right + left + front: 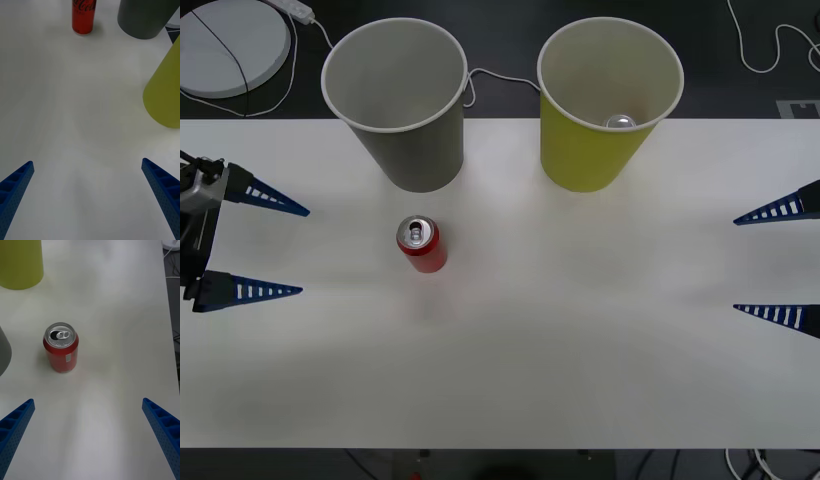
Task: Put the can into the green bin and the plastic bottle into the gray bin
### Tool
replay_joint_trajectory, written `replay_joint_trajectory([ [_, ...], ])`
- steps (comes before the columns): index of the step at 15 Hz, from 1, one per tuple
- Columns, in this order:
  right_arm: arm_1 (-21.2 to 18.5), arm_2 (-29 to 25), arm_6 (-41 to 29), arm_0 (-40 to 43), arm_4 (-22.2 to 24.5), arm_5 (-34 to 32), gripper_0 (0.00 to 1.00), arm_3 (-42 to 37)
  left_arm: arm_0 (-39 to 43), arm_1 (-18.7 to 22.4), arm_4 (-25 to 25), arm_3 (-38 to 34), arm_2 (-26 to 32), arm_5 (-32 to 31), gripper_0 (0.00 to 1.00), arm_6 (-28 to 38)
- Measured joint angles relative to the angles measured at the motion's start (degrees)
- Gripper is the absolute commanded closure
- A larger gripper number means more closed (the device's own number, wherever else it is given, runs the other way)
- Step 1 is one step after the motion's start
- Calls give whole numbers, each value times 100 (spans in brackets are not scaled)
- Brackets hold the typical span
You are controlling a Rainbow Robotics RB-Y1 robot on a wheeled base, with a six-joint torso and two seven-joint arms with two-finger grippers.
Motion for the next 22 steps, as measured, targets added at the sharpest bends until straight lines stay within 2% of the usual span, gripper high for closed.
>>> replay_joint_trajectory([
  [4,0,0,0,0,0,0,0,0,6,0,569,594,-334,399,0,-697],
  [14,0,0,0,0,0,0,0,0,-4,-75,2665,2226,-1764,1398,0,-3138],
  [18,0,0,0,0,0,0,0,0,-8,-447,2948,2764,-1923,1414,0,-3891],
  [22,0,0,0,0,0,0,0,0,-19,-844,2954,3090,-1932,1414,0,-4167],
])
